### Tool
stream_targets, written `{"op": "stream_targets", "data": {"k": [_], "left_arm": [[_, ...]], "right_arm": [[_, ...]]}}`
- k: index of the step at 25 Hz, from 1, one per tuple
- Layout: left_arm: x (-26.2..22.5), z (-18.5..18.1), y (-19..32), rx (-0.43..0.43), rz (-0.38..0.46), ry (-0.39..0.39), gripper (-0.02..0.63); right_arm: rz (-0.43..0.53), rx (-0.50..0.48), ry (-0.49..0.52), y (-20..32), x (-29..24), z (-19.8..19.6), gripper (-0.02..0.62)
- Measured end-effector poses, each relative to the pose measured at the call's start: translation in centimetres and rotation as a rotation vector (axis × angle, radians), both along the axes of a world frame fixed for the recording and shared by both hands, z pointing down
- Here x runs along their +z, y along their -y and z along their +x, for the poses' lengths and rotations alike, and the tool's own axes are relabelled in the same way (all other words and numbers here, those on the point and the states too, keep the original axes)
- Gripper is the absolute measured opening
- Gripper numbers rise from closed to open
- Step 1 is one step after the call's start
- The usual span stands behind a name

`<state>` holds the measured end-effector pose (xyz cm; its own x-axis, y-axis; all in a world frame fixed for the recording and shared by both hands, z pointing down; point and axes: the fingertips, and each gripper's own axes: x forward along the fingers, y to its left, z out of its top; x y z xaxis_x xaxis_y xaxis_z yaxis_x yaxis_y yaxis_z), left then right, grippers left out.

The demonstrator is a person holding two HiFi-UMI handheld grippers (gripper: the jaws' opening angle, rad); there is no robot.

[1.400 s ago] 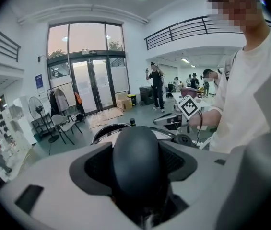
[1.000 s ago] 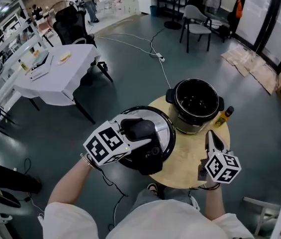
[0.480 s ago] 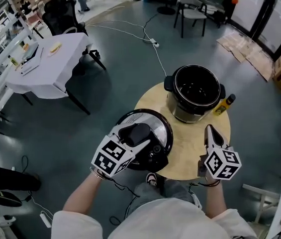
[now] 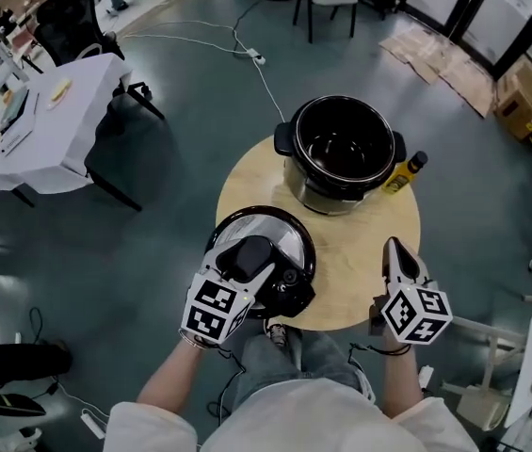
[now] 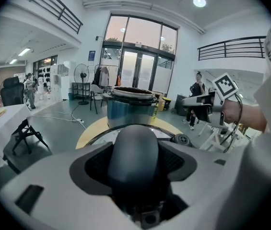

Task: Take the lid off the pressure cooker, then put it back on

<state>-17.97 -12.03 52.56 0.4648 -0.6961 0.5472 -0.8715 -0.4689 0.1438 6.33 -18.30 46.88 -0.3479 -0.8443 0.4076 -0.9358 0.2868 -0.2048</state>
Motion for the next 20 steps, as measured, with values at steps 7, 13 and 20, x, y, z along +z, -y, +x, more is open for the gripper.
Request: {"op": "stream_targets", "data": {"k": [7, 13, 20], "left_arm": [[4.2, 2.0, 1.7, -0.023, -0.062, -0.032, 0.281], [6.3, 4.2, 2.5, 0.017, -0.080, 0.036, 0.281], [7.6, 6.6, 3.6, 0.058, -0.097, 0.064, 0.281]], "right_arm": [[-0.040, 0.081, -0.010, -0.6, 2.5, 3.6, 0.002], [-0.062, 0.144, -0.013, -1.2, 3.7, 6.4, 0.002], [-0.086, 0.174, 0.006, -1.5, 5.1, 7.5, 0.002]]}}
